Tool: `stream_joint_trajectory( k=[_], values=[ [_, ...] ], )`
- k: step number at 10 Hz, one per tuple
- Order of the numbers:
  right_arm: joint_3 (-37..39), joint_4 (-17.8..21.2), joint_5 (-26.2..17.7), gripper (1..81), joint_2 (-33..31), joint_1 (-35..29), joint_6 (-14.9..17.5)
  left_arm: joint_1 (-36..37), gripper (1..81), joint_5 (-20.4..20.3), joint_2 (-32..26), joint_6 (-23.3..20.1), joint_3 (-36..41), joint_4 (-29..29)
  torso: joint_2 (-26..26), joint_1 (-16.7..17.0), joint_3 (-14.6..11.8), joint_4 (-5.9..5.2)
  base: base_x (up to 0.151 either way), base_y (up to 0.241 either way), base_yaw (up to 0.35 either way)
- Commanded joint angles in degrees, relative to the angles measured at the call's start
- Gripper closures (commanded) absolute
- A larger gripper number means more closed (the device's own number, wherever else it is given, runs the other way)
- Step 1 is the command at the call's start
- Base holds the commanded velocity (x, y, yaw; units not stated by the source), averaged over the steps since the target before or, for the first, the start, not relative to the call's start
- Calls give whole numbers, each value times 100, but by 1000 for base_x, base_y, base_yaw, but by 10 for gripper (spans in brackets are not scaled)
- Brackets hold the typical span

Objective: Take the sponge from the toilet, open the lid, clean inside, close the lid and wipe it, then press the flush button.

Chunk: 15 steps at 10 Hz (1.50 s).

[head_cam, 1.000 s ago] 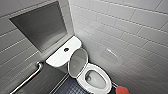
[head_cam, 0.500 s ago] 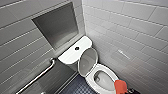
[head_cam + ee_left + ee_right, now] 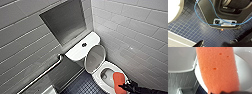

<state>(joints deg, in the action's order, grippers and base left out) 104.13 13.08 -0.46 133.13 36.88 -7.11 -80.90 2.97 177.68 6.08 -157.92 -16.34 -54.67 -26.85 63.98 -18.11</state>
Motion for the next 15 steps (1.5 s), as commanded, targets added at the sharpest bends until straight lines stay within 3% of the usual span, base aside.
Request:
stream_joint_trajectory(
  k=[1,3,4,6,10,11,13,15],
  values=[
    [-149,37,-305,811,-126,-755,-1,-142,10,494,-57,16,-38,104,0,0,-13,5,0,0,0],
    [-131,80,-314,811,-48,-1001,-28,-142,10,494,-74,16,-38,104,5,-5,188,-88,0,0,0],
    [-122,81,-349,811,-21,-1133,-28,-142,10,494,-74,16,-38,104,-571,-374,234,-89,0,0,0],
    [-105,80,-437,811,5,-1423,-221,-142,10,494,-101,16,-38,78,-621,-406,227,-92,0,0,0],
    [-26,142,-437,811,110,-1810,-247,-142,10,494,-83,7,-38,60,-1395,-889,227,-92,0,0,0],
    [61,168,-437,811,197,-1784,-239,-142,10,494,-83,7,-38,86,-1032,-651,227,-92,0,0,0],
    [359,186,-419,811,356,-1740,-247,-142,10,502,-100,7,-38,78,-1272,-808,227,-92,0,0,0],
    [695,221,-428,811,542,-1810,-476,-142,10,511,-109,7,-38,95,-1333,-846,227,-92,0,0,0]
  ],
)
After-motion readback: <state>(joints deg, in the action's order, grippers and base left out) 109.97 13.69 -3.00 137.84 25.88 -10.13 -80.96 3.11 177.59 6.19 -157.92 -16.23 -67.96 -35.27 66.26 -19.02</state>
